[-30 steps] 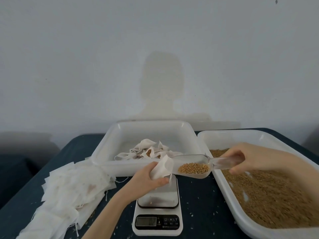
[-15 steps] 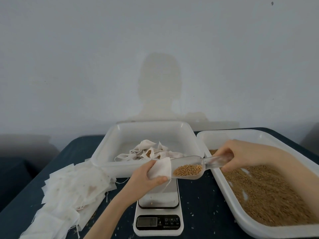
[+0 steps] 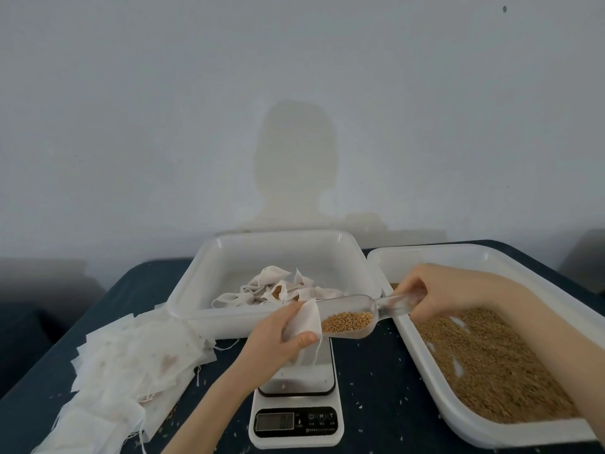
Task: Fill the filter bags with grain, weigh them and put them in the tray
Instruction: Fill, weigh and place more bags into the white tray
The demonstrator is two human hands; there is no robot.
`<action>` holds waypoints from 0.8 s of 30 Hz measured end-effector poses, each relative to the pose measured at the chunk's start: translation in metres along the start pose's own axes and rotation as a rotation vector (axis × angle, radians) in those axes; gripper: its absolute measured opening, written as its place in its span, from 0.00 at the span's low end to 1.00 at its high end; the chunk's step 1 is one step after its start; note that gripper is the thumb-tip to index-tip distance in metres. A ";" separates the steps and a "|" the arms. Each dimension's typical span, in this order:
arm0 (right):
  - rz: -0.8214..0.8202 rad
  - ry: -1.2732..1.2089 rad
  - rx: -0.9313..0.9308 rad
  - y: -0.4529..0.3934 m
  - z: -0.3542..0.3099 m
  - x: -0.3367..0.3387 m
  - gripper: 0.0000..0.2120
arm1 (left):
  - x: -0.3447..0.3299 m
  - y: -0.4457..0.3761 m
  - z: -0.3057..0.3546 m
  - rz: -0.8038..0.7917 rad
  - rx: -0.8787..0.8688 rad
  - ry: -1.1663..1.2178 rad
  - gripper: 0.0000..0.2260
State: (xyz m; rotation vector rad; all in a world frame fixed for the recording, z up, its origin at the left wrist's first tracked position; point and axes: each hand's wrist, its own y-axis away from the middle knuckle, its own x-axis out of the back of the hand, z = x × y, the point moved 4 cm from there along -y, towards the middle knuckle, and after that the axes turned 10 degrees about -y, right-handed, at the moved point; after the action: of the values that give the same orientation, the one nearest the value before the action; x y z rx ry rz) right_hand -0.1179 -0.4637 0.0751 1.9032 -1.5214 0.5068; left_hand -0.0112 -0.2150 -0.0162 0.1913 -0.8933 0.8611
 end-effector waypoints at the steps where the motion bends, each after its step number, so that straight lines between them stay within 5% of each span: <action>1: 0.003 0.004 -0.009 -0.001 -0.001 0.000 0.22 | -0.001 -0.001 0.000 0.010 -0.004 -0.044 0.35; 7: 0.034 0.087 -0.029 -0.012 -0.013 0.000 0.23 | -0.005 0.000 -0.003 0.041 0.007 -0.066 0.29; 16: 0.072 0.276 -0.045 -0.025 -0.032 0.003 0.13 | -0.001 0.000 -0.007 0.109 -0.002 -0.165 0.34; 24: 0.240 0.557 -0.037 -0.023 -0.065 0.026 0.17 | -0.001 -0.008 0.001 0.117 0.083 0.121 0.31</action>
State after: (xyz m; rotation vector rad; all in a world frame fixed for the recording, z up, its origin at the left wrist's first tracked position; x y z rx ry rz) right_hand -0.0827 -0.4345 0.1335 1.3918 -1.3654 1.0119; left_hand -0.0065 -0.2214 -0.0147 0.1580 -0.7621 1.0086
